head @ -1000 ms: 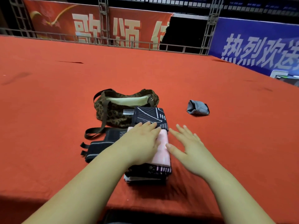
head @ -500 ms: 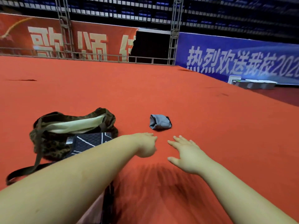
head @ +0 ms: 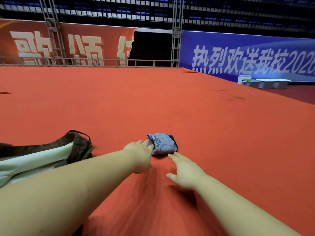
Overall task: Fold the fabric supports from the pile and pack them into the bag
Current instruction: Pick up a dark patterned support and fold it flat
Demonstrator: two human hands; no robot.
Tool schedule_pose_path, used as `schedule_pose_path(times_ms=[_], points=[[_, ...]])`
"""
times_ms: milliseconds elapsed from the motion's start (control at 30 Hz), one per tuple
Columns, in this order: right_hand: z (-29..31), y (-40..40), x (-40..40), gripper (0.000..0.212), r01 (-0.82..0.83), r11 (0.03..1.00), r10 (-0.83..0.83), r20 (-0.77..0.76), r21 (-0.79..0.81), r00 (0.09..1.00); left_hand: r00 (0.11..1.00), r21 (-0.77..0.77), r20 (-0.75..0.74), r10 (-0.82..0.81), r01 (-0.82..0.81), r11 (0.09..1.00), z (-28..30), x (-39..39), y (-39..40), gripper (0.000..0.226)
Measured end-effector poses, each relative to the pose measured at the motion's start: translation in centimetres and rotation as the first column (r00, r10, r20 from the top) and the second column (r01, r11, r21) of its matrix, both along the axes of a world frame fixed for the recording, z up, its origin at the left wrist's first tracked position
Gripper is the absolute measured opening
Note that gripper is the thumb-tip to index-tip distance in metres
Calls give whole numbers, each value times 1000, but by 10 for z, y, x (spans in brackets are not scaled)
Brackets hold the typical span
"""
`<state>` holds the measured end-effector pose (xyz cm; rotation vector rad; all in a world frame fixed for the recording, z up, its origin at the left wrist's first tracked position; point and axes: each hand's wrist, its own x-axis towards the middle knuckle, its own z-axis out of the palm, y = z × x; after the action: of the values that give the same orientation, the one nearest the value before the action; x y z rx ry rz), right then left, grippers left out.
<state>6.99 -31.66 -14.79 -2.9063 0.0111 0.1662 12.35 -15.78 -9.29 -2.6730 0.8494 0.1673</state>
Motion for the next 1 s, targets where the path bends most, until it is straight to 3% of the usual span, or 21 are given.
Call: schedule_pose_path(times_ms=[200, 367, 433, 533, 633, 733, 833, 933, 1000], points=[[-27, -20, 64, 84, 130, 976, -151, 117, 172, 982, 999, -118, 25, 19, -16, 993, -25, 57, -36, 79], [-45, -29, 98, 92, 219, 874, -297, 118, 434, 948, 990, -150, -38, 138, -143, 978, -51, 82, -50, 77], [-49, -28, 105, 83, 257, 793, -373, 108, 553, 921, 986, -119, -56, 157, -162, 979, -58, 84, -50, 54], [-56, -23, 106, 46, 307, 729, -491, 155, 612, 857, 996, -45, 22, 91, -90, 995, -61, 82, -45, 32], [-57, -15, 90, 19, 269, 749, -479, 214, 606, 851, 998, -51, 51, 21, -18, 999, -57, 75, -34, 33], [-45, -3, 63, 12, 181, 748, -455, 296, 638, 840, 998, -4, 44, -48, 48, 999, -41, 57, -20, 30], [-23, 11, 27, 3, 123, 688, -463, 302, 716, 834, 996, -4, 27, -87, 87, 996, -17, 23, -4, 24], [6, 26, -16, 11, 42, 652, -459, 350, 757, 817, 998, -129, -21, -67, 64, 990, 9, -20, 14, 21], [23, 38, -50, 17, -19, 666, -447, 419, 746, 790, 989, -284, -148, -19, -24, 958, 24, -50, 27, 30]])
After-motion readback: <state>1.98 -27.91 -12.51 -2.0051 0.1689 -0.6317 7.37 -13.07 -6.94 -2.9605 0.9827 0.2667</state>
